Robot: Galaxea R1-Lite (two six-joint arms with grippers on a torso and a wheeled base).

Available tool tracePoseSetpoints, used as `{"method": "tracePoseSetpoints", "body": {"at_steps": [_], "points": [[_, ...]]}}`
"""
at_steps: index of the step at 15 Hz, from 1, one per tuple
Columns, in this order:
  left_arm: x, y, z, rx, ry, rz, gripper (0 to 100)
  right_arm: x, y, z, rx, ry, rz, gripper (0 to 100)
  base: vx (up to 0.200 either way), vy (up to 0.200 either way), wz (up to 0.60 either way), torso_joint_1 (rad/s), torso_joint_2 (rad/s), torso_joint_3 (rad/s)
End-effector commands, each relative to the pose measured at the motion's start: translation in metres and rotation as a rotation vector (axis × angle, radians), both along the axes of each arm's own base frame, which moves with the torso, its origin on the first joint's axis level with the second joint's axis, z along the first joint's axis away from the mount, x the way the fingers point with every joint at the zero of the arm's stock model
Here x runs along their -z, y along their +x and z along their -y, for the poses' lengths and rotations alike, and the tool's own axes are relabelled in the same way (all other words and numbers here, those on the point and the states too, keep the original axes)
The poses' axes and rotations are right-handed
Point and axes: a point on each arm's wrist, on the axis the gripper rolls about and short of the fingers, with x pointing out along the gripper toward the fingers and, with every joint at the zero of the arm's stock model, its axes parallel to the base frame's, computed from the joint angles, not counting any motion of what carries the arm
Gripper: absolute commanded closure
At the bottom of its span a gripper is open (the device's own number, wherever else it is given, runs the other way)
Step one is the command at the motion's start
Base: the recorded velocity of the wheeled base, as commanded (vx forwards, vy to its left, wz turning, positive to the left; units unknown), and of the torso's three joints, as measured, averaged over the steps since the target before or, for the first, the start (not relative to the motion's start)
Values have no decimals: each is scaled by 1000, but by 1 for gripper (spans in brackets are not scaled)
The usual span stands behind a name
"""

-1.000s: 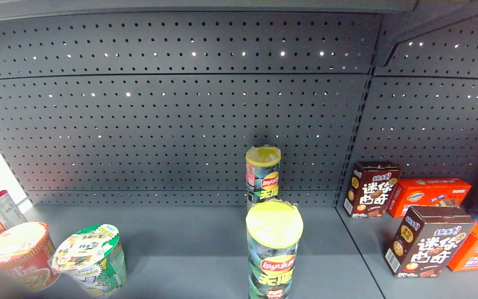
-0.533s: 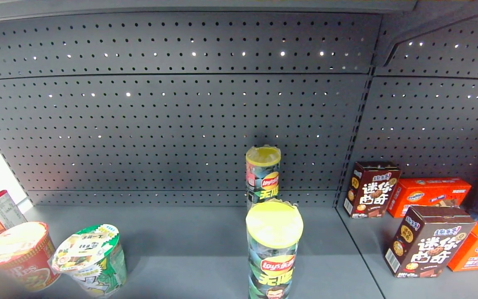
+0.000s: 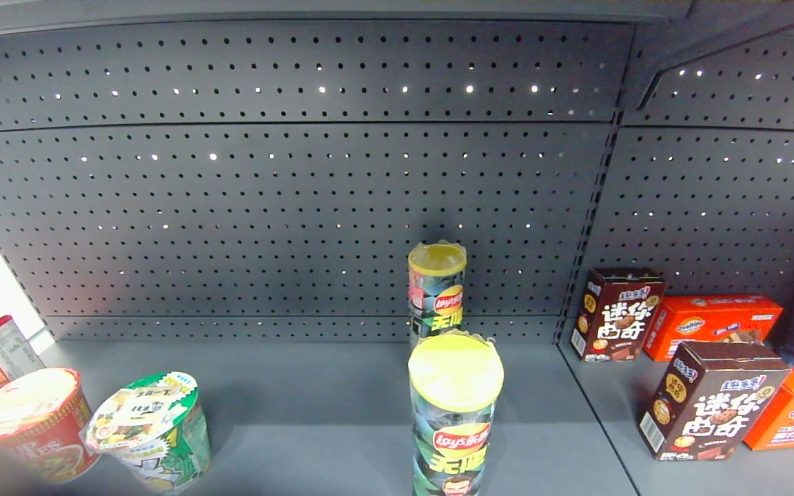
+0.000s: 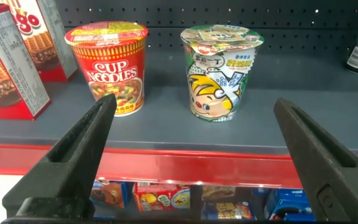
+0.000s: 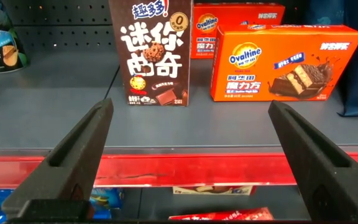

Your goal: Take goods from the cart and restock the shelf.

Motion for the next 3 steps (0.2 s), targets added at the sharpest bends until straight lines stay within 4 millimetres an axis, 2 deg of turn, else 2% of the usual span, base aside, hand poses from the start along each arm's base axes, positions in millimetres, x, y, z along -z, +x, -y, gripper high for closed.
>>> {"method": "tracePoseSetpoints", "body": {"at_steps": [1, 3], "points": [[0, 0, 0, 0, -1, 2, 0, 0, 0, 0, 0, -1, -1, 0, 0, 0, 0, 0, 0, 0], [0, 0, 0, 0, -1, 2, 0, 0, 0, 0, 0, 1, -1, 0, 0, 0, 0, 0, 0, 0]]}}
